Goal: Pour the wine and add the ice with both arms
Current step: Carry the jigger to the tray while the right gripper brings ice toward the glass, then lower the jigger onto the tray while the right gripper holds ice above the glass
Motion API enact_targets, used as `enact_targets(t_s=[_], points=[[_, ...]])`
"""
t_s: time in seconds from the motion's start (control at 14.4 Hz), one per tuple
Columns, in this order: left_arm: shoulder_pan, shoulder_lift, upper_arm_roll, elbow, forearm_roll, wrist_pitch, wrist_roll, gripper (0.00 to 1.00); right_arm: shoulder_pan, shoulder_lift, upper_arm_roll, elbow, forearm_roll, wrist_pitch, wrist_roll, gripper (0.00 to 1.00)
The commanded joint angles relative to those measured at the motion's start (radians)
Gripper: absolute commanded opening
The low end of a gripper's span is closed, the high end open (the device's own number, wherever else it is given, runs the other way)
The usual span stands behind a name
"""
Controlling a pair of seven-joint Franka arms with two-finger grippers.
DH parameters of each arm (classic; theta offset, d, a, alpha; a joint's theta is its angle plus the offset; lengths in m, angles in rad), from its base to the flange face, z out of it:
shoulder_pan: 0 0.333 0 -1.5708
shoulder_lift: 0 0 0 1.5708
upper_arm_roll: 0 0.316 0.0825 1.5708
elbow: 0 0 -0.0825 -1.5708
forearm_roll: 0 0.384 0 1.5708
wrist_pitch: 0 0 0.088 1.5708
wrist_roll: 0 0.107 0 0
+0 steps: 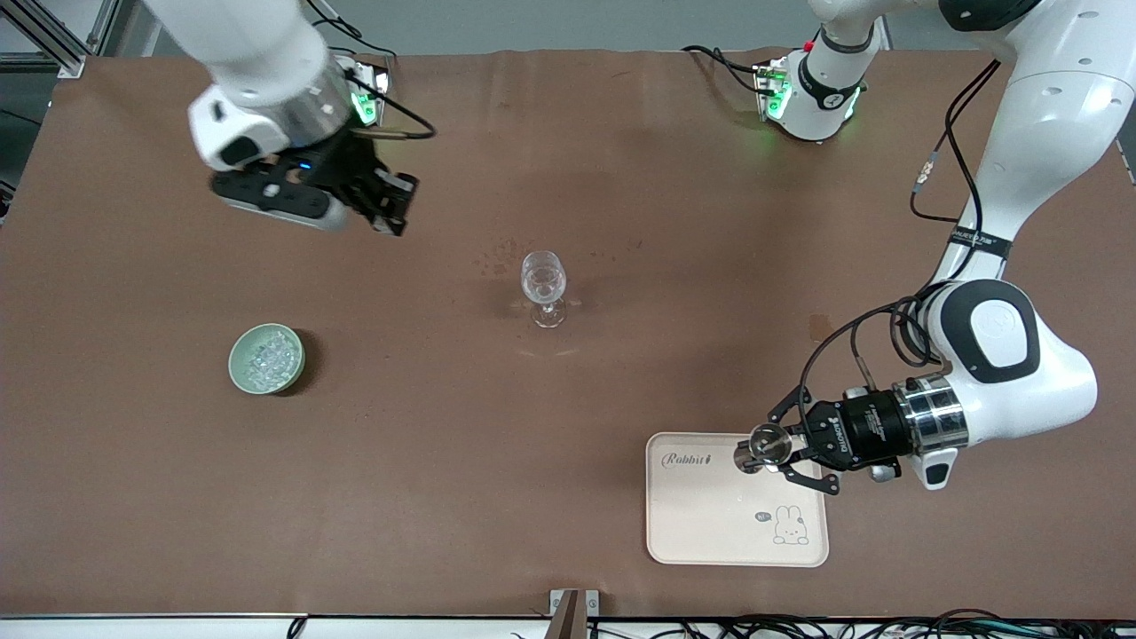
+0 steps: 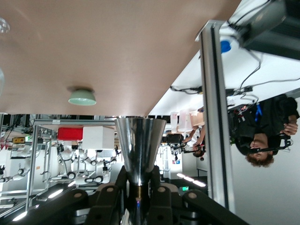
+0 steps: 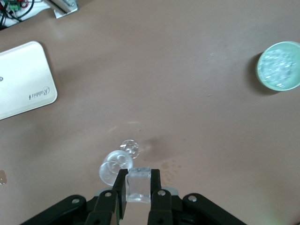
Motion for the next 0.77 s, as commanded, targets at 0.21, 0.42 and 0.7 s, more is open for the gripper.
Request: enact_targets(t_s=[0.21,0.42,0.7], points=[[0.007,0.101,0.021,0.034,-0.031,0.037,0.109,0.01,0.135,0.137,-0.014,0.0,-0.012,0.096,0.09,0.01],[0.007,0.14,0.021,0.04,-0.032,0.12,0.112,0.01,0.163,0.189,-0.016,-0.016,-0.014,0.131,0.118,0.01],[0.011,0.223,0.022,0.08,-0.032,0.168,0.115,0.01,0.181,0.195,-0.016,-0.13,-0.041,0.261,0.119,0.01]])
